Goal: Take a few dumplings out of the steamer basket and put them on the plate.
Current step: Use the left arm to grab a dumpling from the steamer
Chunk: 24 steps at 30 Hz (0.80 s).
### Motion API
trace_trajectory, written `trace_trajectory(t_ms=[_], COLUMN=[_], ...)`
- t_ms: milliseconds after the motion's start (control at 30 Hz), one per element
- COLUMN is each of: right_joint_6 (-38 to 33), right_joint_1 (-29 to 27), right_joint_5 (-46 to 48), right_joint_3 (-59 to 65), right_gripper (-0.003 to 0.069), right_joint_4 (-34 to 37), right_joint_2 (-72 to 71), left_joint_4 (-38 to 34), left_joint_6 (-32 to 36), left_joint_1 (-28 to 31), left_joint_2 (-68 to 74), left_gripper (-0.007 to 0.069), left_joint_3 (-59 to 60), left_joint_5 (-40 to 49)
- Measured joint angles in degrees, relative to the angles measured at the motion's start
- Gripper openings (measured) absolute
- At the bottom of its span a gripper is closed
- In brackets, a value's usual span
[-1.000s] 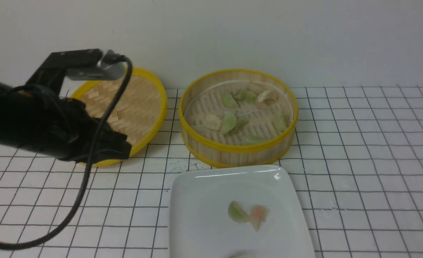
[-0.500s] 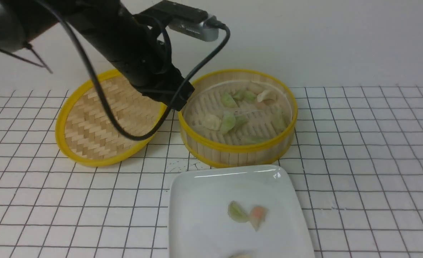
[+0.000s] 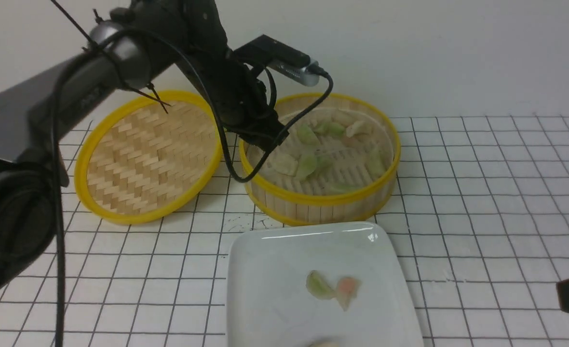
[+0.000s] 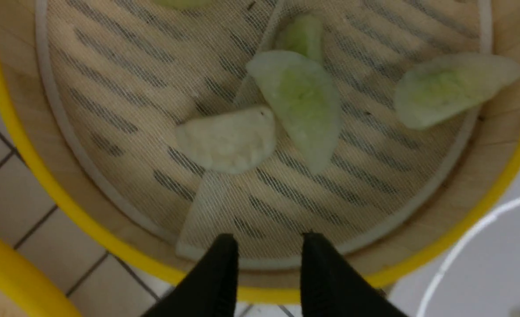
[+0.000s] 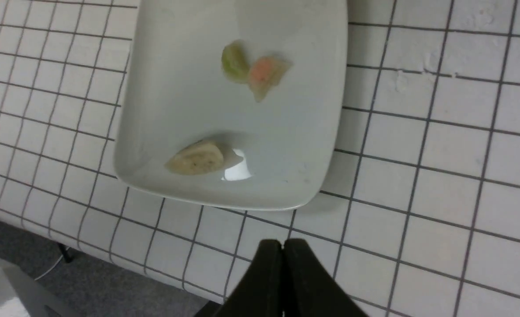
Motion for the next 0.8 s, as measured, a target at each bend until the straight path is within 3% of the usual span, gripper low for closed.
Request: trace_trajectory(t_ms=[167, 300, 800], right_joint_6=[-2.11, -2.56, -3.6], right_joint_1=[0.0, 0.0, 0.0], right_joint_5=[-1.57, -2.46, -2.46], right_joint_3=[0.0, 0.0, 0.0], right_gripper=[-0.0011, -0.0011, -0.0011], right_joint_4=[2.57, 3.24, 3.96], right_joint_2=[0.58, 0.64, 0.64], left_joint_4=[0.0, 0.0, 0.0], left_joint_6=[5.37, 8.47, 12.57], left_joint_1=[0.0, 0.0, -2.94], left_joint_2=[3.9, 6.06, 10.48], left_gripper=[0.0372, 0.0437, 0.0459], left_joint_3=[-0.2, -0.2, -0.83], left_joint_5=[-6.17, -9.57, -15.49])
